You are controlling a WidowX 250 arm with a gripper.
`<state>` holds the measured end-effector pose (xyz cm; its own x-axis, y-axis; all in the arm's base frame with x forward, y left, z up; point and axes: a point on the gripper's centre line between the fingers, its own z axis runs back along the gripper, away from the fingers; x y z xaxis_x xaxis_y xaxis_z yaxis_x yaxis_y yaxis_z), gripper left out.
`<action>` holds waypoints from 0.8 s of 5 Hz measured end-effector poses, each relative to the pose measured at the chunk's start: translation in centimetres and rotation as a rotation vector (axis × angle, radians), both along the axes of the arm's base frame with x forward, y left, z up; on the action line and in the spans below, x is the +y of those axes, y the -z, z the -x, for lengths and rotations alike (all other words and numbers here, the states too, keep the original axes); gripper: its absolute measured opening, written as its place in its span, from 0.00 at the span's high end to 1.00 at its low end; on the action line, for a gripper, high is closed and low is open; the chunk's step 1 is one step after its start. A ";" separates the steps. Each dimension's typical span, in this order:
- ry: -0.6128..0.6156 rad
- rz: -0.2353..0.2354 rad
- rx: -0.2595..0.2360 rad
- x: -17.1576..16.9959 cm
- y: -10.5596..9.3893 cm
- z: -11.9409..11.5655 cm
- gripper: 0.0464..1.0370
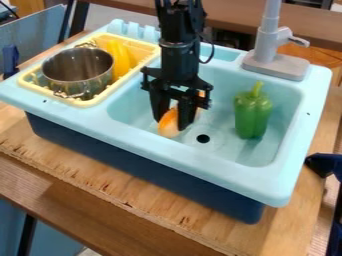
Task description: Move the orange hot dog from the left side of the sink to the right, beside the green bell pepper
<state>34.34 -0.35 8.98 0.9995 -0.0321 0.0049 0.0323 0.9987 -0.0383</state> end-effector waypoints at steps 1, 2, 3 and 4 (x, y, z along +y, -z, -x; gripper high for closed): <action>0.028 0.068 -0.015 -2.2 0.0 -0.2 0.50; 0.048 0.133 -0.009 -4.0 0.5 0.2 0.50; 0.071 0.154 0.005 -5.1 0.9 0.6 0.50; 0.063 0.177 0.008 -5.4 1.2 0.7 0.50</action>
<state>33.67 -5.78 7.76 0.9955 -0.0944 0.0085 0.0940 0.9724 -0.2137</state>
